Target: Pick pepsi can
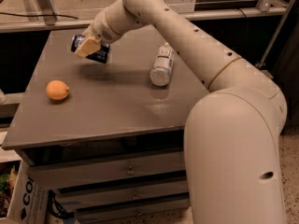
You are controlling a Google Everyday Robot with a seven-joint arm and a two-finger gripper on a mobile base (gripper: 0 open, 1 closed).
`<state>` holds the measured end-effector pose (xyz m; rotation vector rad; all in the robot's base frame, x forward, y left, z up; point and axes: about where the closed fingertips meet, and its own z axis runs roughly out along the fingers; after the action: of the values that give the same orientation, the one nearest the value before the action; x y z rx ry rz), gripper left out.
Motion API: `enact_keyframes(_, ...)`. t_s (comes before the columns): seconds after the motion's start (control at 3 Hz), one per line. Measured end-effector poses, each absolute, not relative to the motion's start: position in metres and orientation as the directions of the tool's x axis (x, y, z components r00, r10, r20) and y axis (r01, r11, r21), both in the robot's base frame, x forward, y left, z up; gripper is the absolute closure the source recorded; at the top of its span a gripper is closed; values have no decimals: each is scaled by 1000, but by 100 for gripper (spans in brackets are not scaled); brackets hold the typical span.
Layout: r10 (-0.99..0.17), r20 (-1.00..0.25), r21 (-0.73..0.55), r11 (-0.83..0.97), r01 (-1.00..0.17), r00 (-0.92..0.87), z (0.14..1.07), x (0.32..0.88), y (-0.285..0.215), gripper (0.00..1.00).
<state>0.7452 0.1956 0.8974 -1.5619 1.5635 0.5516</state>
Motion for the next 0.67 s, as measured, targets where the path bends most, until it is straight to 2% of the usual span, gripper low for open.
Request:
enact_keyframes(0.33, -632, -768, -232, 118, -965, 107, 888, 741, 187, 100)
enact_keyframes(0.67, -658, -747, -221, 109, -969, 96, 882, 739, 183, 82)
